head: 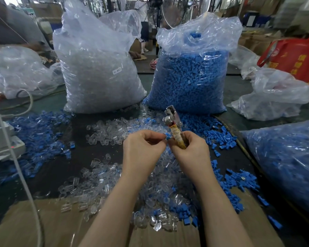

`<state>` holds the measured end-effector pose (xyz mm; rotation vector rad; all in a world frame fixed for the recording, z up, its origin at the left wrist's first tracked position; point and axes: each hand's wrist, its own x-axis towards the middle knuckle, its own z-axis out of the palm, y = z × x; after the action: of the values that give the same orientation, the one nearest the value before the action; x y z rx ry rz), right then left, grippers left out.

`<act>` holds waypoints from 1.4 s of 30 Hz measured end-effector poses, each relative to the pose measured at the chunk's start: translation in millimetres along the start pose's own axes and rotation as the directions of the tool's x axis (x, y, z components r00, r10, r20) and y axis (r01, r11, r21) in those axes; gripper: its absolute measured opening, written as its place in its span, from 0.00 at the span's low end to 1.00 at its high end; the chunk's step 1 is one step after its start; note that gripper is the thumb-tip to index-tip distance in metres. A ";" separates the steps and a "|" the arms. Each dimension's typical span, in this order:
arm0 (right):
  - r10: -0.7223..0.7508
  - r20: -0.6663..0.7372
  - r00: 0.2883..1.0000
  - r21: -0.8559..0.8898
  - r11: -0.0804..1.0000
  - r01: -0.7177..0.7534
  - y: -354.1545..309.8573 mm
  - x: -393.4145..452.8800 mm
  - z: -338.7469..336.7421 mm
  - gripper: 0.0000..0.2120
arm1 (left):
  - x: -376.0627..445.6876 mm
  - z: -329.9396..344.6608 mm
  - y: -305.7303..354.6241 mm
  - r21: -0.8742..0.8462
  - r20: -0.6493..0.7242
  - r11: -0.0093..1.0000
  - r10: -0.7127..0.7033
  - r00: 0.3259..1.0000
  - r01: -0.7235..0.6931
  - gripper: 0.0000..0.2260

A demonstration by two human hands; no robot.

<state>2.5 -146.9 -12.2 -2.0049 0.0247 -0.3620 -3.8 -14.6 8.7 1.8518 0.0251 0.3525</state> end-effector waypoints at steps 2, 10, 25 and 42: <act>0.005 0.010 1.000 0.017 1.000 -0.005 0.5 0.2 0.3 0.09 | -0.8 0.8 -0.5 0.016 0.007 0.999 0.029 1.000 -0.029 0.12; 0.002 0.076 0.997 0.170 0.985 -0.015 2.6 -0.5 -2.7 0.05 | -0.8 4.0 -4.5 0.000 -0.001 0.999 0.046 0.999 -0.046 0.11; -0.017 0.110 0.994 0.124 0.992 0.004 5.0 -0.3 -7.7 0.03 | 3.5 -5.0 -5.5 -0.319 0.044 0.937 -0.132 0.990 0.140 0.03; -0.007 0.367 0.930 -0.026 0.999 0.018 2.7 -1.1 -14.2 0.12 | 8.4 -11.5 -6.0 -0.519 0.011 0.854 -0.038 0.999 0.038 0.03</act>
<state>-2.0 -160.4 -9.1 -2.0736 -0.2199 0.0113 2.3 -0.4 8.0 1.3089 -0.0316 0.2956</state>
